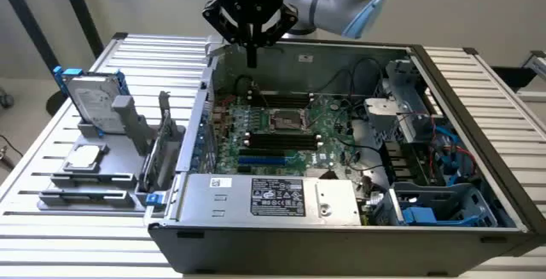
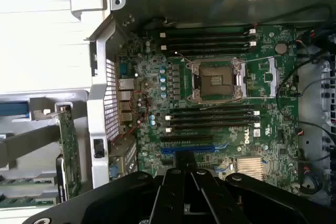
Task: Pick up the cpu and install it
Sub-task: 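Reach for the cpu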
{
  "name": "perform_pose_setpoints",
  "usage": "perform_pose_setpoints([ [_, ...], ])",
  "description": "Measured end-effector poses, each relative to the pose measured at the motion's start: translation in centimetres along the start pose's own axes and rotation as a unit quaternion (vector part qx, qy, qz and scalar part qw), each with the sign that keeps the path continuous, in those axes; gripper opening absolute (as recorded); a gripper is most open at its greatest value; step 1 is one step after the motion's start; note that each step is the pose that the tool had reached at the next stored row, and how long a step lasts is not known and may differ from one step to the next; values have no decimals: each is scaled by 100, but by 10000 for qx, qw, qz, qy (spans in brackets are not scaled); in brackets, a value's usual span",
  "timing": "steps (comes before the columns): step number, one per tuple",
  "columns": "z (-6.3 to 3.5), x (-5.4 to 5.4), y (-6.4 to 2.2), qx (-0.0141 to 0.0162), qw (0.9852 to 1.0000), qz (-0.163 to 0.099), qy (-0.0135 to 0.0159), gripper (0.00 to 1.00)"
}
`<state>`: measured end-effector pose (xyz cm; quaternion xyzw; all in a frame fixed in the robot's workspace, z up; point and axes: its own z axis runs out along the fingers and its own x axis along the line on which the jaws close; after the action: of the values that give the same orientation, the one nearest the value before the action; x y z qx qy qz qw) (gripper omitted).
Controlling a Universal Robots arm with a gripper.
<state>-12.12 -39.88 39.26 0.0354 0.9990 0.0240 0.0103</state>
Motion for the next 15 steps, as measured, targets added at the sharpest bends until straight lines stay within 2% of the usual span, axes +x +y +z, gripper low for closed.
perform_pose_setpoints([
  [10, 0, 0, 0, 0, 10000, 0, 0, 11],
  [12, -2, 50, -2, 1, 10000, -1, 0, 11],
  [15, -4, 184, -7, 0, 10000, -1, 0, 11],
])
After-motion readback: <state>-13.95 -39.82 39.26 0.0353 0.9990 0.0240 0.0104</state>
